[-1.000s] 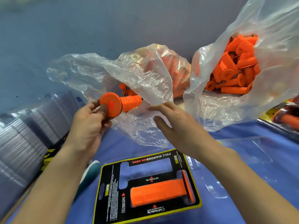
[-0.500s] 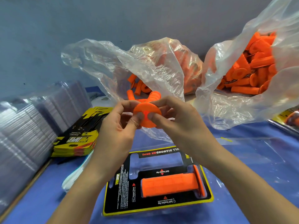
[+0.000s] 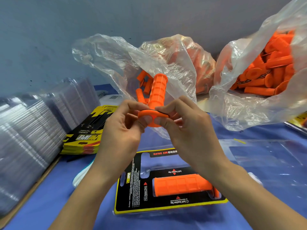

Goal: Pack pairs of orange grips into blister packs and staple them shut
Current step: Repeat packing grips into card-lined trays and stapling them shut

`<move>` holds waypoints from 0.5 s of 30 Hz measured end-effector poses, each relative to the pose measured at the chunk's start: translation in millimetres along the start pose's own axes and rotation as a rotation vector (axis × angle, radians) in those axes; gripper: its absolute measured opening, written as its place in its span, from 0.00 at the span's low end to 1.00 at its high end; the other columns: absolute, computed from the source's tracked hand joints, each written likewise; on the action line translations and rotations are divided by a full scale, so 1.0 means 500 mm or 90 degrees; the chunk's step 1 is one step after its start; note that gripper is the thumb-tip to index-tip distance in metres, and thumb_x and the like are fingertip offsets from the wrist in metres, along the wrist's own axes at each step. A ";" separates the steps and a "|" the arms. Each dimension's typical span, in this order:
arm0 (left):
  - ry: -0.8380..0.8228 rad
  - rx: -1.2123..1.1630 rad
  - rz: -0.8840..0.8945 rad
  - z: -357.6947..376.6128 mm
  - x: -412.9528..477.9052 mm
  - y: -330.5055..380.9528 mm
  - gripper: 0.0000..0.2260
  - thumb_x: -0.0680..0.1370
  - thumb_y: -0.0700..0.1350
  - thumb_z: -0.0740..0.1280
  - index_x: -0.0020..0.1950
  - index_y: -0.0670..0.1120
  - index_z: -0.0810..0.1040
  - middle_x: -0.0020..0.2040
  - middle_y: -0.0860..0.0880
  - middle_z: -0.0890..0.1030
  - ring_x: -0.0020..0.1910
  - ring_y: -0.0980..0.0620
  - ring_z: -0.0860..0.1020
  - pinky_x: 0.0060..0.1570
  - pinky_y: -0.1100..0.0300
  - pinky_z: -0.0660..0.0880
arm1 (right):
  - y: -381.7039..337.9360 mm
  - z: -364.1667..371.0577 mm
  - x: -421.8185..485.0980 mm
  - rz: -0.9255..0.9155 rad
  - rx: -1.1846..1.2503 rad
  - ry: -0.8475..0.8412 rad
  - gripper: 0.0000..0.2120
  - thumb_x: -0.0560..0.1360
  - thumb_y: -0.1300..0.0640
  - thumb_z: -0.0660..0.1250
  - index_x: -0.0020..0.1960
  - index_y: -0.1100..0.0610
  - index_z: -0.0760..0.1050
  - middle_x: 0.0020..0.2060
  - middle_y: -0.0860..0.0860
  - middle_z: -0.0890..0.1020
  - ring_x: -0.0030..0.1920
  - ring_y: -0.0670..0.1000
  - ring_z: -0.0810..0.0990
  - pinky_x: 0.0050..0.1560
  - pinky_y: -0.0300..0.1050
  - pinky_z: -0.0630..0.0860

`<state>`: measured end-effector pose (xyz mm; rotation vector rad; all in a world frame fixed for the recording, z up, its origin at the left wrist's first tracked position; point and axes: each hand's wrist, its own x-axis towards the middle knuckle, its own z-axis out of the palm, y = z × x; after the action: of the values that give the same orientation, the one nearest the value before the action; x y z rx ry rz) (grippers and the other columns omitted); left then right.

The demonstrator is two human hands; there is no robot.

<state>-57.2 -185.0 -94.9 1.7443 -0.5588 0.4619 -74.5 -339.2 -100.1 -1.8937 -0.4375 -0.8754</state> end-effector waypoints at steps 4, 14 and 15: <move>-0.090 -0.347 -0.210 0.023 -0.001 0.005 0.16 0.77 0.52 0.66 0.61 0.45 0.77 0.53 0.45 0.82 0.53 0.46 0.81 0.54 0.53 0.79 | 0.001 0.001 -0.010 -0.099 -0.077 0.098 0.03 0.76 0.58 0.72 0.46 0.55 0.78 0.43 0.46 0.77 0.40 0.48 0.81 0.37 0.52 0.78; -0.072 -0.340 -0.213 0.011 -0.007 -0.006 0.19 0.77 0.57 0.69 0.61 0.46 0.81 0.53 0.41 0.83 0.51 0.49 0.81 0.51 0.58 0.78 | -0.005 0.013 -0.040 -0.181 -0.208 -0.014 0.09 0.80 0.48 0.64 0.51 0.52 0.80 0.44 0.47 0.80 0.43 0.50 0.77 0.40 0.45 0.72; -0.059 -0.333 -0.211 0.005 -0.005 -0.006 0.18 0.76 0.56 0.70 0.59 0.46 0.81 0.51 0.43 0.84 0.49 0.50 0.82 0.49 0.59 0.78 | -0.004 0.007 -0.038 -0.172 -0.201 -0.022 0.11 0.80 0.47 0.63 0.52 0.52 0.78 0.44 0.47 0.79 0.43 0.49 0.75 0.43 0.46 0.72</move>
<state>-57.2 -186.6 -99.4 1.3210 -0.3980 -0.0061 -87.3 -334.1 -113.8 -2.1729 -0.6154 -1.1453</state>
